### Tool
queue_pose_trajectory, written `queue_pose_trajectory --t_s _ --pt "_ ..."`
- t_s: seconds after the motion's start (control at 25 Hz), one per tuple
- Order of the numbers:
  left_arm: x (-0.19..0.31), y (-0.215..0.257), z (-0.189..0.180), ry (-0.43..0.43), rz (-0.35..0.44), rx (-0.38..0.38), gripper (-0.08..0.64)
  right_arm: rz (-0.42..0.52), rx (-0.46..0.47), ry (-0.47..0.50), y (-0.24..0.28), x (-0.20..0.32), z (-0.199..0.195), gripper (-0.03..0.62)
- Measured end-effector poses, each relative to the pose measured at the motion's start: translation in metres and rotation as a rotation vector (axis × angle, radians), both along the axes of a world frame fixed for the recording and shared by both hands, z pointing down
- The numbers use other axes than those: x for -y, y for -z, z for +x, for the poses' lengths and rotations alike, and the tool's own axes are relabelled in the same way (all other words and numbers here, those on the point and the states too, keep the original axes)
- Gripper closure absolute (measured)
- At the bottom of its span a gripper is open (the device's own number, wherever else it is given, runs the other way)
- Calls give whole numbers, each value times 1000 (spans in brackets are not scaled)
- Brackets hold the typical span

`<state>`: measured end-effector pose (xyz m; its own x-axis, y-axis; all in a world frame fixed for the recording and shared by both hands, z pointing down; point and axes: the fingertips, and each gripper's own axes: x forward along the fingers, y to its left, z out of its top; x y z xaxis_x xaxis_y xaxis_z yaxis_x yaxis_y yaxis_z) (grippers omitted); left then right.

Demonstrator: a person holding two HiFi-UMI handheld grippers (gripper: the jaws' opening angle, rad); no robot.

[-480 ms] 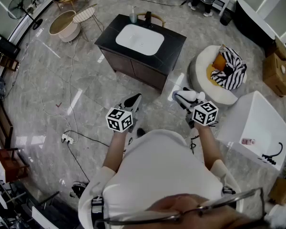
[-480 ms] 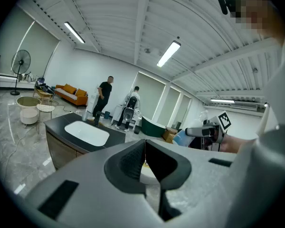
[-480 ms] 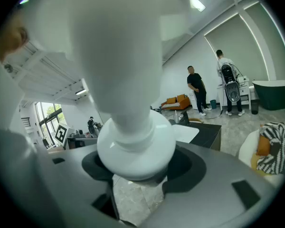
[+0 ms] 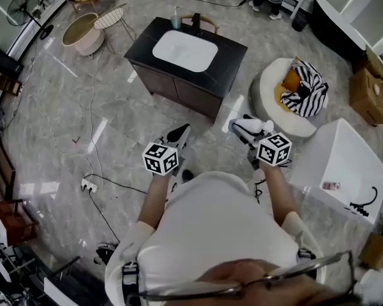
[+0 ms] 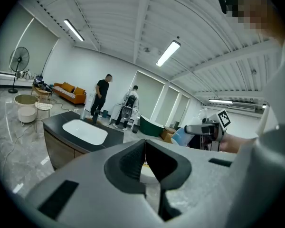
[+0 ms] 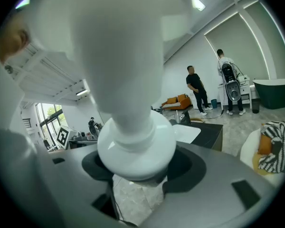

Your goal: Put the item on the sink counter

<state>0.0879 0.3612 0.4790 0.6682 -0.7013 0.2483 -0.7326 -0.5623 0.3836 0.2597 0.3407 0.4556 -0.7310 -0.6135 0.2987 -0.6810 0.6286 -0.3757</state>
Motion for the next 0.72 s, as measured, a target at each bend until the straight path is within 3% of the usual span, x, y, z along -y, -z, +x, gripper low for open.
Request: queue_pose_trajectory --t_s 0.72 --pt "0 -24 -52 -42 -37 8 554 -15 -28 -32 -12 2 -53 314"
